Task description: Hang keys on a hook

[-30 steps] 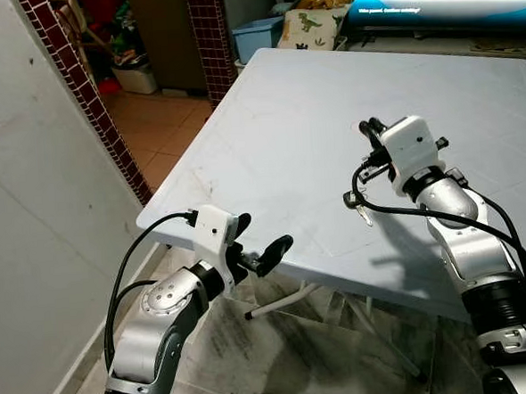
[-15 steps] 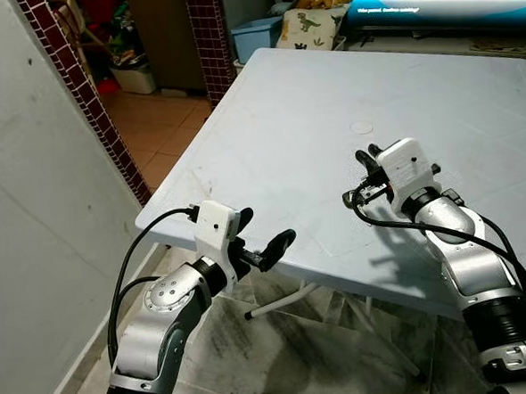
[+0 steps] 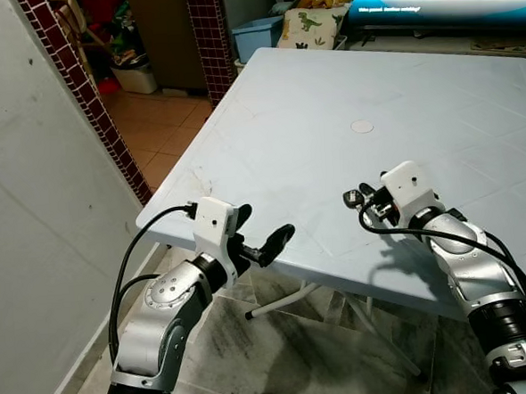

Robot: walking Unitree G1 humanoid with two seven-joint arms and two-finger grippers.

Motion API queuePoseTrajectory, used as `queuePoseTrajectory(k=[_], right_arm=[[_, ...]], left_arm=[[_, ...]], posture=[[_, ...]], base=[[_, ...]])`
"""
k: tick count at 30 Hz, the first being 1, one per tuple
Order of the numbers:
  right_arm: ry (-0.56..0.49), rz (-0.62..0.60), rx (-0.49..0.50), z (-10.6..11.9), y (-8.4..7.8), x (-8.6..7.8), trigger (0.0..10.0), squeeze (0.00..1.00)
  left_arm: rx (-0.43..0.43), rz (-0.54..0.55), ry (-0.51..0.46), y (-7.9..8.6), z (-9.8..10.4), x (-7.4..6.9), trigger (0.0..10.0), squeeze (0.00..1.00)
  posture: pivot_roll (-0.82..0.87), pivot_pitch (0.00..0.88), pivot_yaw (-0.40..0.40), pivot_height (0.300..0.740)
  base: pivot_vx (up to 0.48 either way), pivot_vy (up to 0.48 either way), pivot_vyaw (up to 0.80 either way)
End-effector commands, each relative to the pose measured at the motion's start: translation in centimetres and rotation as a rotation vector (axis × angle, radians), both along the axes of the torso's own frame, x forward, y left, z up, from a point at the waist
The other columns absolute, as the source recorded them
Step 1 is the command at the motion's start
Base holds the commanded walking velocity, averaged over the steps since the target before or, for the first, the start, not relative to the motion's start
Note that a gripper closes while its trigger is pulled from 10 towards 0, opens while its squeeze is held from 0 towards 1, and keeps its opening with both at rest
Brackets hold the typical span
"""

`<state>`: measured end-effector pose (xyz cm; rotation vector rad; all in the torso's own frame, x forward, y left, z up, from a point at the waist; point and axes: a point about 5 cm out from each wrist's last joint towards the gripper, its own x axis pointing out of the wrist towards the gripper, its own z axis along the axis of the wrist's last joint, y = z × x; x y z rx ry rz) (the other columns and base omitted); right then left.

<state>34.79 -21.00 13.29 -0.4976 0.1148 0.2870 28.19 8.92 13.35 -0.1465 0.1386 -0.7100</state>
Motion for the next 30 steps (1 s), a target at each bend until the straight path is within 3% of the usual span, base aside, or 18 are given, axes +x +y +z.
queuePoseTrajectory(k=[1,4,5,6,19,20,21,30], right_arm=[[-0.020,0.018,-0.002,0.6,0.1,0.4,10.0,1.00],[-0.012,0.030,0.000,0.5,0.1,0.7,10.0,1.00],[-0.010,0.037,0.000,0.4,0.1,0.7,10.0,0.58],[-0.006,0.045,0.003,0.3,0.2,0.7,10.0,0.00],[0.039,0.069,0.055,-0.7,0.5,1.3,10.0,0.00],[0.042,0.066,0.057,-0.8,0.5,1.4,3.1,0.00],[0.043,0.064,0.063,-0.8,0.5,1.4,0.0,0.00],[0.044,0.069,0.076,-1.0,0.7,1.6,0.0,0.00]], left_arm=[[0.004,0.004,-0.003,0.4,0.2,0.0,10.0,0.00],[0.006,0.004,-0.003,0.5,0.3,0.0,10.0,0.00],[0.007,0.003,-0.003,0.5,0.3,0.0,10.0,0.00],[0.008,0.002,-0.003,0.5,0.3,0.0,10.0,0.00],[0.019,-0.002,-0.002,0.8,0.4,-0.1,10.0,0.00],[0.020,-0.003,-0.002,0.8,0.4,-0.1,10.0,0.00],[0.022,-0.003,-0.003,0.8,0.4,-0.1,10.0,0.00],[0.027,-0.002,-0.002,1.0,0.5,-0.2,10.0,0.00]], posture=[[0.03,0.058,0.127,0.740],[0.03,0.059,0.129,0.740],[0.03,0.059,0.130,0.740],[0.04,0.059,0.131,0.740],[0.05,0.059,0.139,0.740],[0.05,0.059,0.140,0.740],[0.05,0.059,0.140,0.740],[0.06,0.065,0.142,0.740]], base=[[0.000,0.000,0.00],[0.000,0.000,0.00],[0.000,0.000,0.00],[0.000,0.000,0.00],[0.000,0.000,0.00],[0.000,0.000,0.00],[0.000,0.000,0.00],[0.000,0.000,0.00]])
